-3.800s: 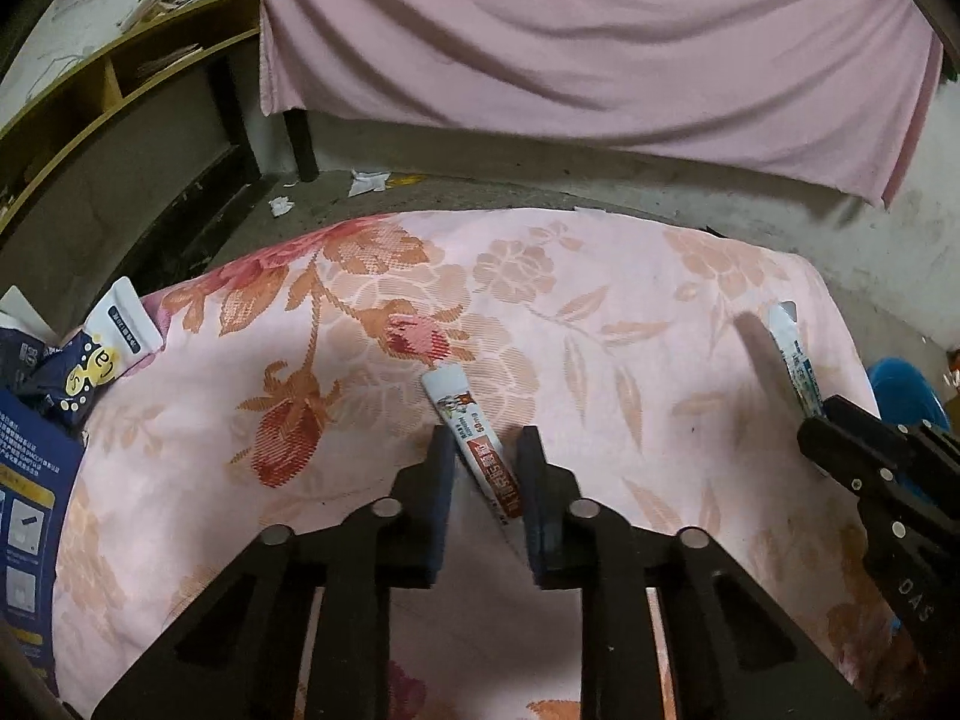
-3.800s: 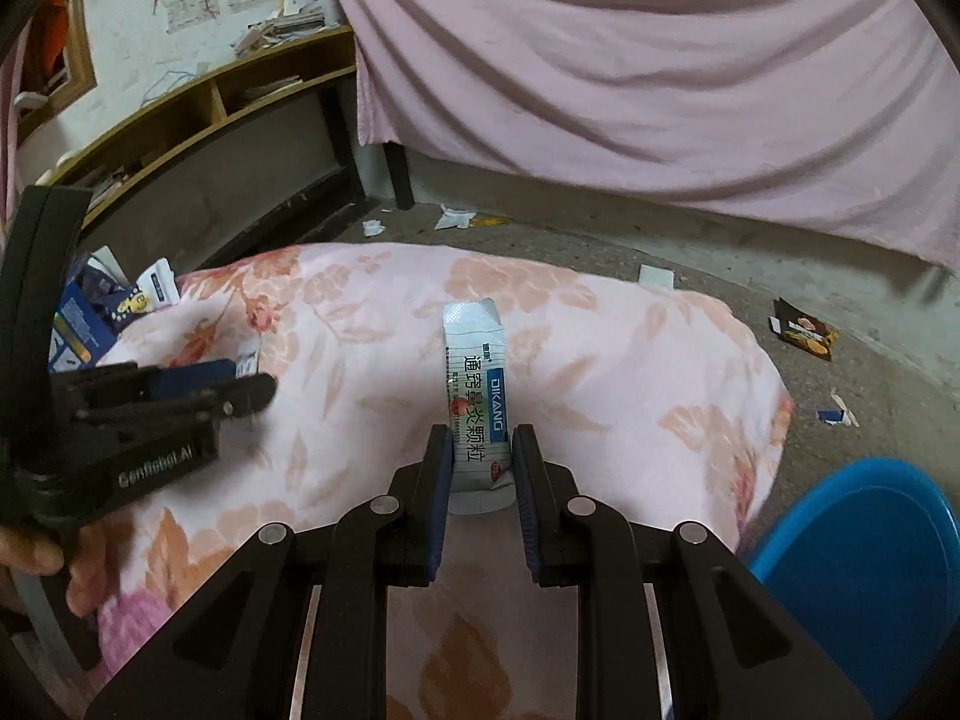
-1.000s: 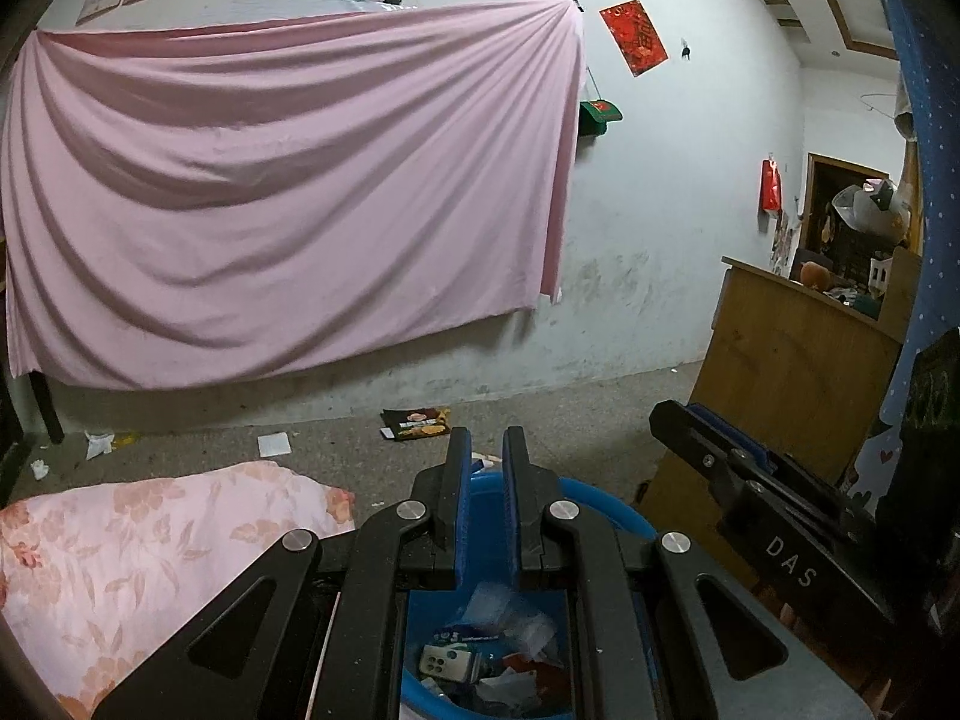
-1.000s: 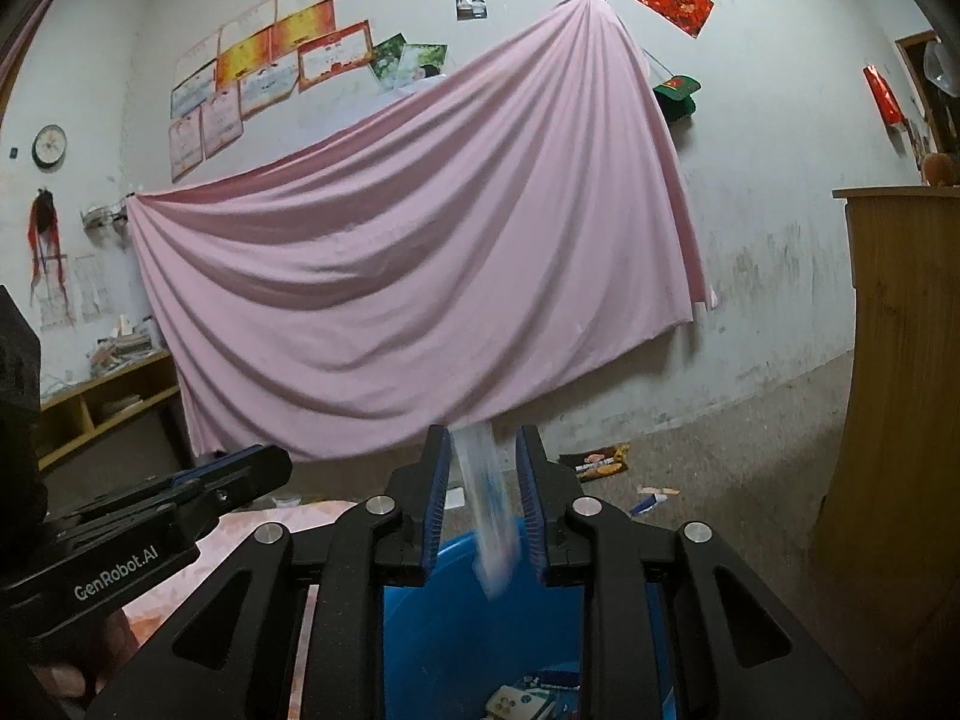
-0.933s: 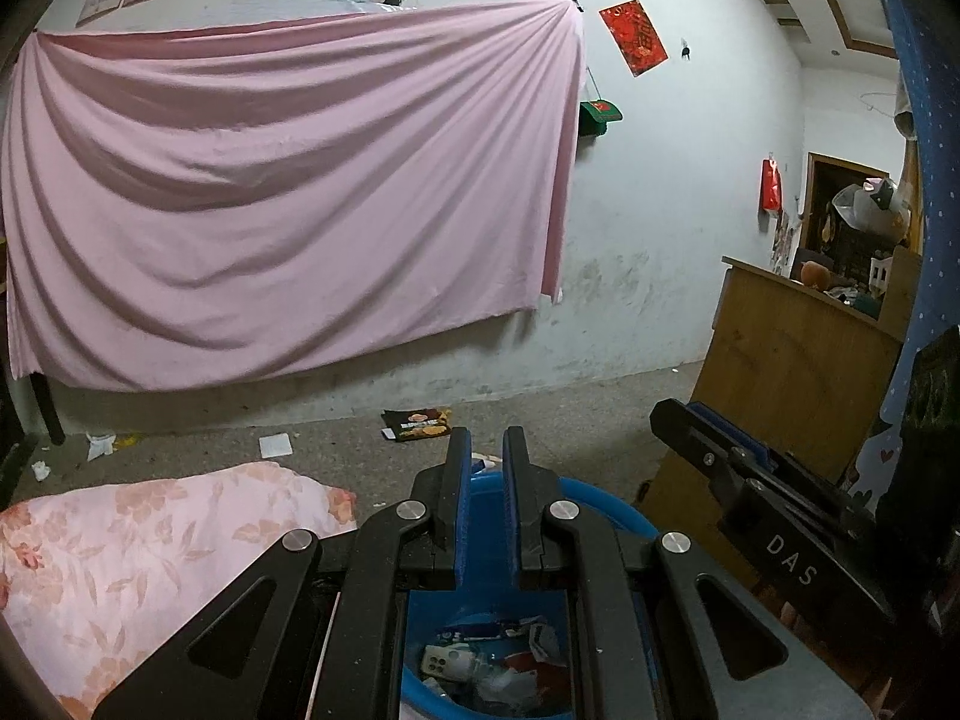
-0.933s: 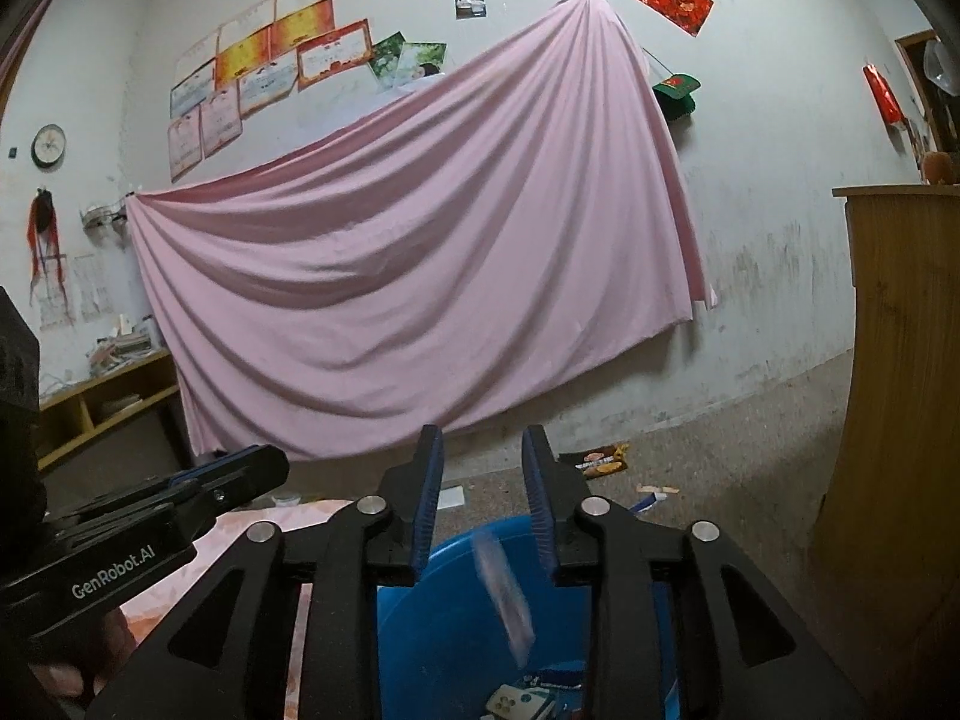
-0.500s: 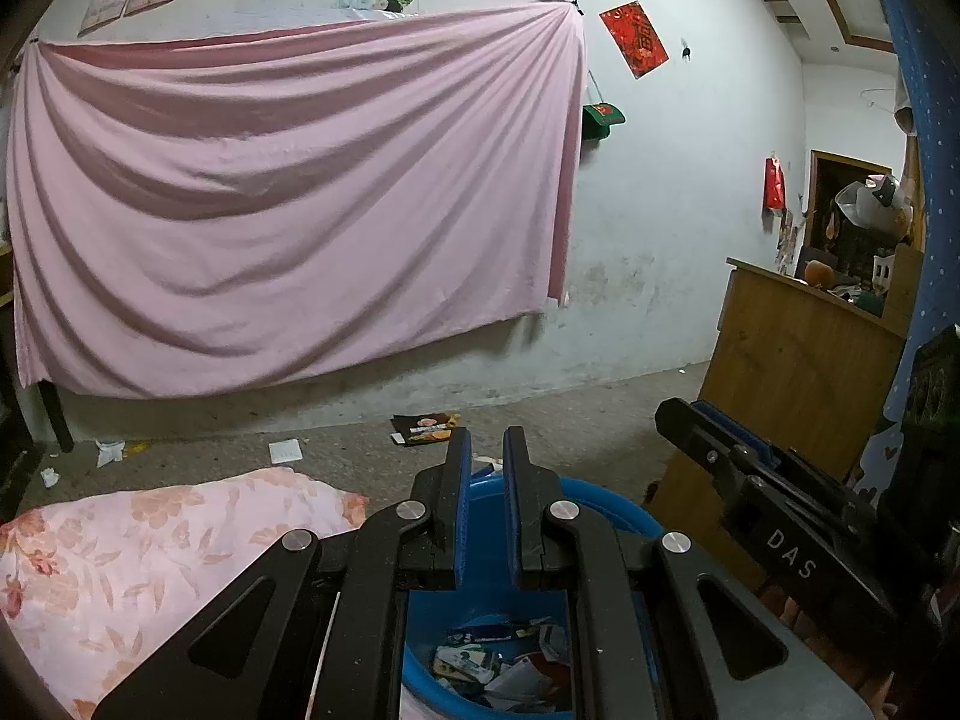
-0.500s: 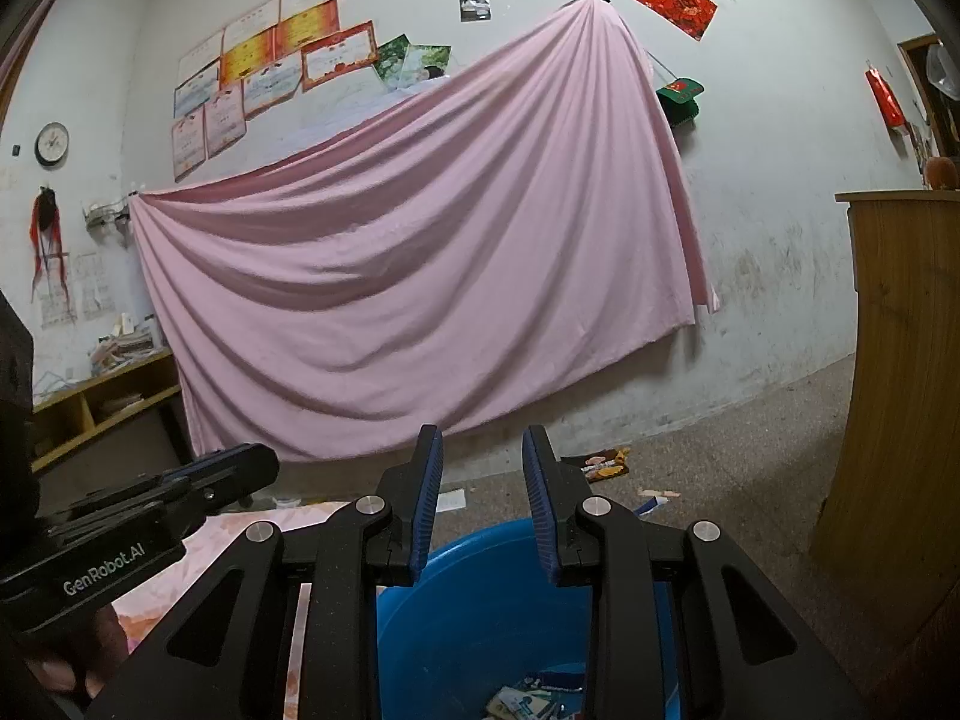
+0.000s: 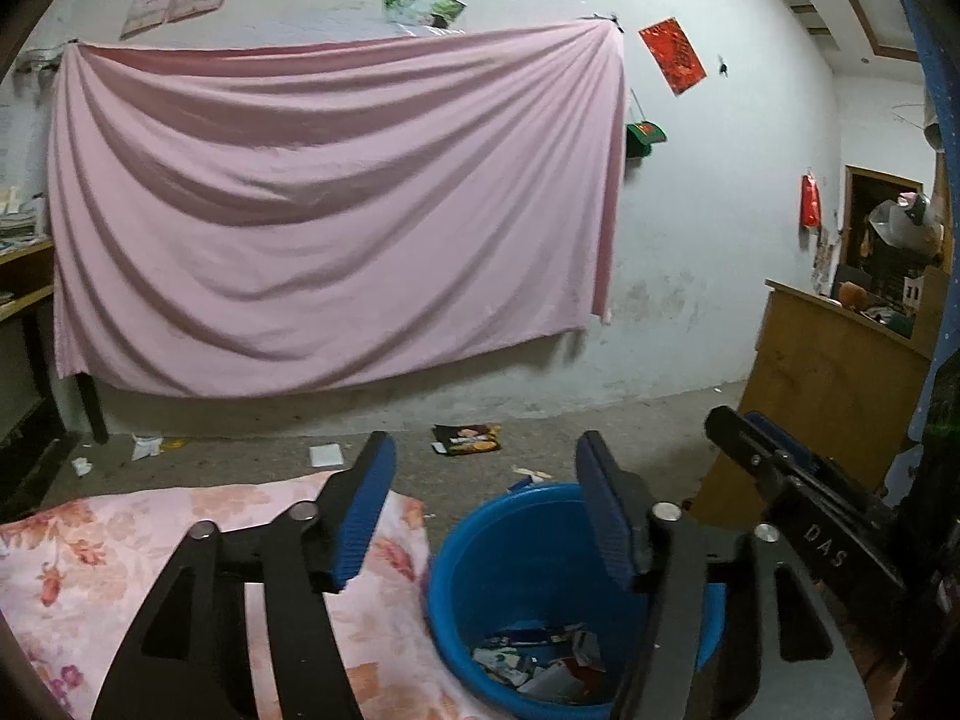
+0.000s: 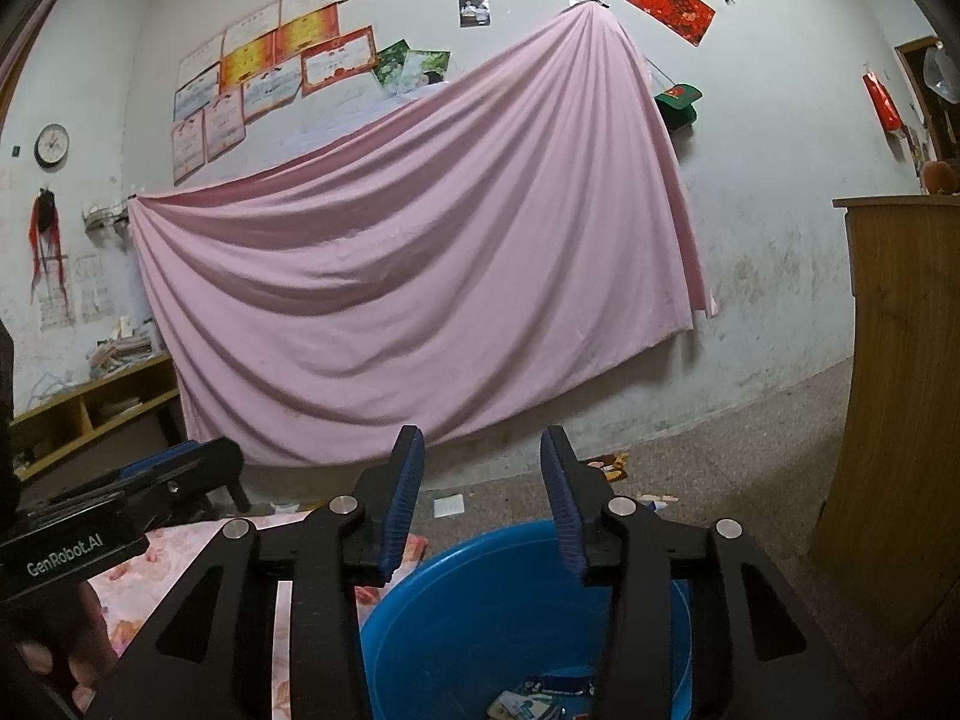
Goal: Collect trash
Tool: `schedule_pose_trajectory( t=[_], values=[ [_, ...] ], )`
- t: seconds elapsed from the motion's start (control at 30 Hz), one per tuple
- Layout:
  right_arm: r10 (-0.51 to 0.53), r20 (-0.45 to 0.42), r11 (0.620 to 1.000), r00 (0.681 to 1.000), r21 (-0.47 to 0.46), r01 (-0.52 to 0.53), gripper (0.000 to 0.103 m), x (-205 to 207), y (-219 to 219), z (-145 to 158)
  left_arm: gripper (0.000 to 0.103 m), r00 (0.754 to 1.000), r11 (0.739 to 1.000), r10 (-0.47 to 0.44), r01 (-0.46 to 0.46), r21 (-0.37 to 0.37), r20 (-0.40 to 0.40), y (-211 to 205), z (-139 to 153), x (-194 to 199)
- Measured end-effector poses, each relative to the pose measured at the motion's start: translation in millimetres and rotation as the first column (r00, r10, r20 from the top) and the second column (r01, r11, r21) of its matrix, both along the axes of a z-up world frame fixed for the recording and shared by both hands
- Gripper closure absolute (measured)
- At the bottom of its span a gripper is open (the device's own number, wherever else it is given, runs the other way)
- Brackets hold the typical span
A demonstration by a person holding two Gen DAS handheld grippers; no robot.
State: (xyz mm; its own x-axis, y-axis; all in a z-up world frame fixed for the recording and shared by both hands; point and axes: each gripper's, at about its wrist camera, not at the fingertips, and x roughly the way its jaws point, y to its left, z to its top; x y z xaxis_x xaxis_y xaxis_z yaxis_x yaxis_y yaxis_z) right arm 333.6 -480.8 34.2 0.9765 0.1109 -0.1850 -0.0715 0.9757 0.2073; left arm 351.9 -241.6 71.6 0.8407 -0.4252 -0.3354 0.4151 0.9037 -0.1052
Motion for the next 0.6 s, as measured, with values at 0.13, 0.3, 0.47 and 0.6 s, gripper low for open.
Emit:
schedule_pose_trajectory(
  t=[0.13, 0.3, 0.47, 0.6],
  values=[
    [0.002, 0.011, 1.0, 1.0, -0.012, -0.001, 0.055, -2, 4, 1, 0.015, 0.998, 0.998, 0.054, -0.054, -0.01, 0.016, 16, 1, -6],
    [0.002, 0.029, 1.0, 1.0, -0.024, -0.002, 0.024, -5, 10, 3, 0.005, 0.992, 0.992, 0.12, -0.118, -0.037, 0.035, 39, 3, -16],
    [0.004, 0.051, 0.999, 0.999, -0.035, -0.002, 0.01, -11, 16, 6, 0.003, 0.985, 0.988, 0.155, -0.154, -0.013, 0.076, 56, 6, -32],
    [0.021, 0.064, 0.999, 0.998, -0.029, -0.019, 0.001, -18, 23, 8, 0.002, 0.979, 0.983, 0.183, -0.182, -0.026, 0.086, 71, 6, -48]
  ],
)
